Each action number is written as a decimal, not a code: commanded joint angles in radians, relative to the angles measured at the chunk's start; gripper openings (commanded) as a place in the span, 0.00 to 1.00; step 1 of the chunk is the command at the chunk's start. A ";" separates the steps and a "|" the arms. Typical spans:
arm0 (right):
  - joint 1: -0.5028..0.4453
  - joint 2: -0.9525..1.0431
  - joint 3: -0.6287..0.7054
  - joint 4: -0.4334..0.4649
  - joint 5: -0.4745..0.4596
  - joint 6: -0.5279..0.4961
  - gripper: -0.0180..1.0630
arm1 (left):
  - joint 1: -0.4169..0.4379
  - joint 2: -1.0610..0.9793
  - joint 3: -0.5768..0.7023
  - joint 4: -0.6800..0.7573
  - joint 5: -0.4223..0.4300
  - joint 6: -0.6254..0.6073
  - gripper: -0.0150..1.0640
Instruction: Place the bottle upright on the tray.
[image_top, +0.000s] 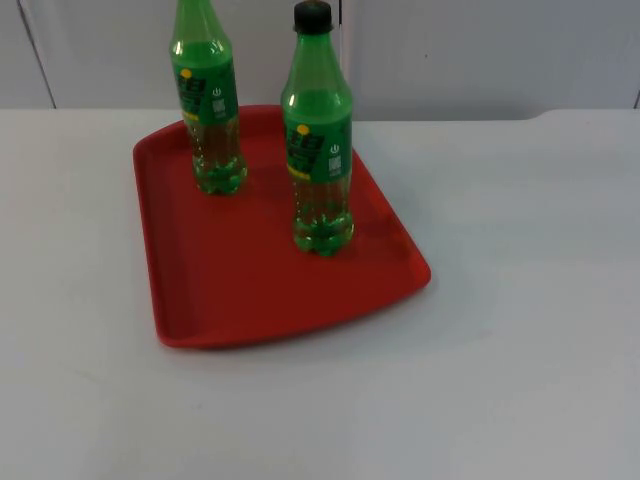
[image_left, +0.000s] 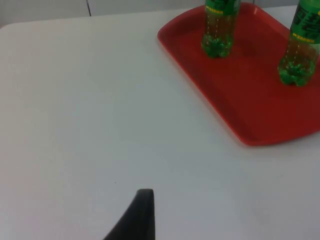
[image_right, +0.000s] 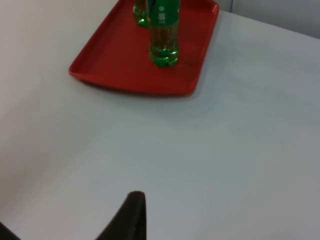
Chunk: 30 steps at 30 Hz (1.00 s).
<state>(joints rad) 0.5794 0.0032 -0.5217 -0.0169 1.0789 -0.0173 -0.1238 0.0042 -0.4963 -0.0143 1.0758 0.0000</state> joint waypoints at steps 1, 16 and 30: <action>-0.038 -0.003 0.007 0.000 -0.002 -0.001 0.99 | -0.006 -0.004 0.004 -0.011 -0.001 -0.006 0.99; -0.354 -0.003 0.007 0.000 -0.002 0.002 0.99 | -0.006 -0.004 0.004 -0.011 -0.001 -0.006 0.99; -0.487 -0.003 0.007 0.002 -0.002 0.002 0.99 | -0.006 -0.004 0.004 -0.011 -0.001 -0.006 0.99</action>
<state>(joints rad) 0.0996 0.0032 -0.5217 -0.0169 1.0789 -0.0173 -0.1238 0.0042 -0.4963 -0.0143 1.0758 0.0000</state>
